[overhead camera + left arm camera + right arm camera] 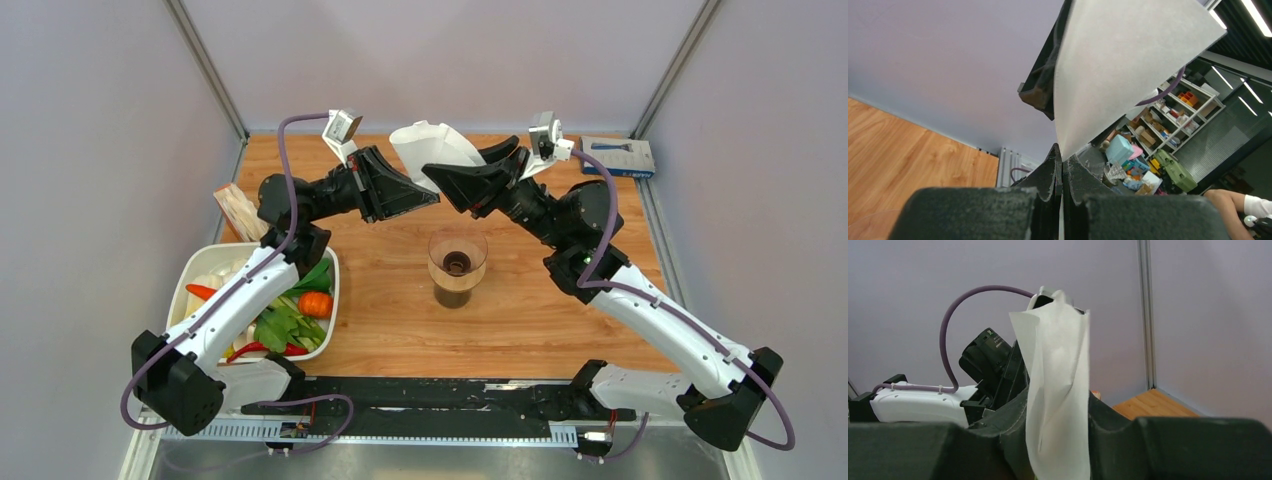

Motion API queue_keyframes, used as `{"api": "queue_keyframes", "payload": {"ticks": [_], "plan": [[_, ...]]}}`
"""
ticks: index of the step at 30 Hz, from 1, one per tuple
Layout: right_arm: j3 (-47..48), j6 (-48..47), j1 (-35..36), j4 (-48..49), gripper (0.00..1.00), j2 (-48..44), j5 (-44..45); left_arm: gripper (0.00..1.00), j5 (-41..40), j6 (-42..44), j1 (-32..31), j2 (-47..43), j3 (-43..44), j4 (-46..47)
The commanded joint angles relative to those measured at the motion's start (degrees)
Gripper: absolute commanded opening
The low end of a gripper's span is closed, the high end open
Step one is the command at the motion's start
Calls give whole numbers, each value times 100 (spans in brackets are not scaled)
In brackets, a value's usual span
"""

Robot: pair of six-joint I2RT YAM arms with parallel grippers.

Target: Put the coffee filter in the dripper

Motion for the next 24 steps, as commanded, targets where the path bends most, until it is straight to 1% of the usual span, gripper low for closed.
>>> {"api": "queue_keyframes", "payload": {"ticks": [1,4,6,7,8,9,10,11,13,16,17,19,20,24], "plan": [[330,-160,-55,280,28,-81,35,0,-16,47,-33,-96,-60,208],[341,-248,-65,237,16,-90,16,0,-17,108,-35,-125,-50,185],[349,-300,-75,201,8,-94,0,6,26,183,-31,-140,-13,165],[351,-316,-82,188,4,-92,-7,15,60,233,-33,-144,27,167],[353,-334,-83,174,1,-87,-30,19,140,318,-32,-157,59,158],[357,-345,-84,149,0,-94,-51,27,174,366,-31,-166,109,138],[366,-346,-84,127,0,-92,-69,32,241,488,-35,-205,135,32],[362,-346,-86,97,0,-99,-111,46,287,570,-38,-229,172,-31],[357,-297,-82,51,0,-116,-223,53,329,1048,-32,-338,226,-286],[326,-116,-81,35,0,-142,-475,55,334,1863,-33,-545,520,-1150],[309,-40,-84,29,0,-153,-543,55,332,2222,-31,-592,604,-1325],[292,82,-83,11,0,-168,-640,55,313,2626,-33,-617,805,-1747],[282,130,-84,1,0,-185,-665,55,296,2737,-32,-619,919,-1988],[254,365,-84,-23,0,-241,-864,51,251,3127,-28,-659,1041,-2321]]}}
